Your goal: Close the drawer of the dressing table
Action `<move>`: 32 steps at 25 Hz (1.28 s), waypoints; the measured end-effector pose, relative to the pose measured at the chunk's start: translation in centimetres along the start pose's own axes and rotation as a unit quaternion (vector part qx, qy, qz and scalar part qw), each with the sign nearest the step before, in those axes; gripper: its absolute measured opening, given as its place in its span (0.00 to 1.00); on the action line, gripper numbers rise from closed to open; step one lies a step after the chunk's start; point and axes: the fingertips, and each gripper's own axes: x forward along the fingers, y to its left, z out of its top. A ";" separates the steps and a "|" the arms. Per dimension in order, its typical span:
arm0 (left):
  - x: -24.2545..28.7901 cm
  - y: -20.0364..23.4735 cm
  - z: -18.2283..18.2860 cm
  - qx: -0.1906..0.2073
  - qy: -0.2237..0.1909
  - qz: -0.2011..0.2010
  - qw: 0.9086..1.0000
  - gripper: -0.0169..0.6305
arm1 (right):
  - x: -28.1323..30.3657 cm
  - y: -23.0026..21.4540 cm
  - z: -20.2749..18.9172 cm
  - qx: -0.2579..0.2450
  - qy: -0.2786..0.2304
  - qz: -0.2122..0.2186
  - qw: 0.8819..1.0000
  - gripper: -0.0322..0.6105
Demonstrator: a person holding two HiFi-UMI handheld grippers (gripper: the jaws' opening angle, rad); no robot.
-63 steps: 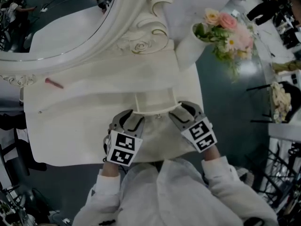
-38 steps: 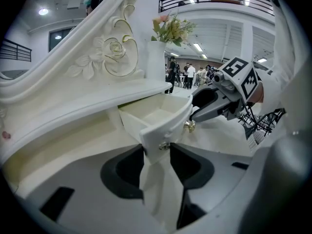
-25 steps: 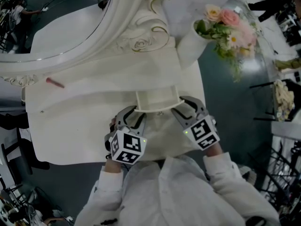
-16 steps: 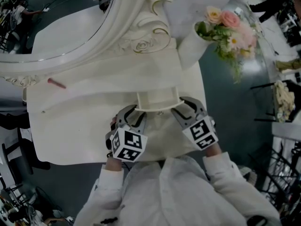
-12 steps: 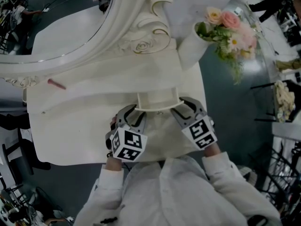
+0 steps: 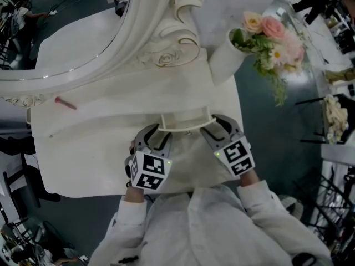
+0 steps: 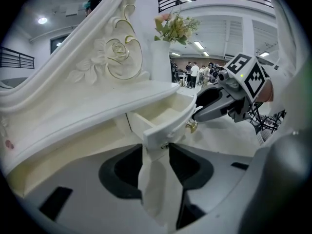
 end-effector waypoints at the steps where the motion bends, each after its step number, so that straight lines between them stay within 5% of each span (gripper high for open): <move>1: 0.1 0.1 0.0 -0.004 -0.001 0.000 1.000 0.27 | 0.1 -0.1 0.1 0.003 -0.002 -0.003 1.000 0.34; 32: 1.1 2.4 1.0 -0.042 -0.008 0.031 0.999 0.31 | 1.6 -1.5 1.2 0.029 -0.014 -0.027 0.999 0.34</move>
